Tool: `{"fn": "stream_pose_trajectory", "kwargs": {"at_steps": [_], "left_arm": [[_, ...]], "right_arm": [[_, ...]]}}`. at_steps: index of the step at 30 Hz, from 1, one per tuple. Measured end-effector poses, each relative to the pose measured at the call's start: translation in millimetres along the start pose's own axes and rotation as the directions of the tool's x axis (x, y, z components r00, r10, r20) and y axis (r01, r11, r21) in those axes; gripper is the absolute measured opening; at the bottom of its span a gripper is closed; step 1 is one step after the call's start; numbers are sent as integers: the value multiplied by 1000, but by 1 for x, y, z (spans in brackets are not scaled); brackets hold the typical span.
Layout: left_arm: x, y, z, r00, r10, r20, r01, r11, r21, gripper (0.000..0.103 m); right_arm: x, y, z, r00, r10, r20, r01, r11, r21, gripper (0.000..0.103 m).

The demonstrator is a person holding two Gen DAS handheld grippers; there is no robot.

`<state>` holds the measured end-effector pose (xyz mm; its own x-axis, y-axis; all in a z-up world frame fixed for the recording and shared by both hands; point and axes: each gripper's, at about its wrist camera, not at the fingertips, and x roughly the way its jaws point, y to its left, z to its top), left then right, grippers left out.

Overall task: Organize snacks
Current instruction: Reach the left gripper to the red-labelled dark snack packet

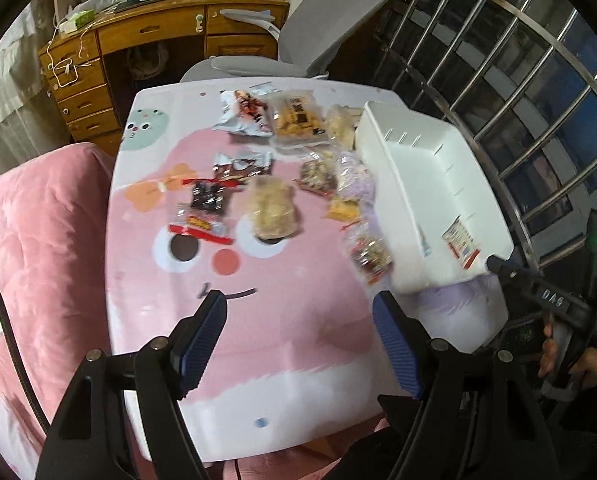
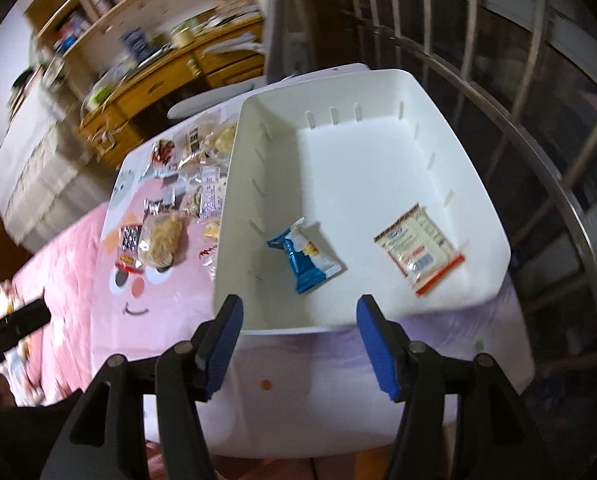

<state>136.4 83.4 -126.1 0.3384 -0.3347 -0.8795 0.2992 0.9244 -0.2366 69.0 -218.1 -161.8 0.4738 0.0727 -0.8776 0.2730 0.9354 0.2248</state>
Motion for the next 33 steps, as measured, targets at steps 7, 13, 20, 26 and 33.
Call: {"fn": "stream_pose_trajectory", "kwargs": {"at_steps": [7,13,20,26,33], "left_arm": [[-12,44,2,1000,2,-13,-1,999,42,74],[-11,74,4,999,-26,-28,27,999,48,75],[0,97,6,999,-30,-15,30,1000,8,77],[19,108,14,1000,2,16,-1,999,-41,77],[46,116,34,998,40,53,-36,997,-68,80]], "right_arm": [[-4,19,-22,1000,-17,14,15,985,171,66],[4,37,-49,1000,-21,7,17,938,347,70],[23,64,-72,998,-14,-68,43,898,438,70],[43,78,-73,996,-8,-91,51,872,487,70],[71,86,-68,997,-9,-80,52,822,567,70]]}}
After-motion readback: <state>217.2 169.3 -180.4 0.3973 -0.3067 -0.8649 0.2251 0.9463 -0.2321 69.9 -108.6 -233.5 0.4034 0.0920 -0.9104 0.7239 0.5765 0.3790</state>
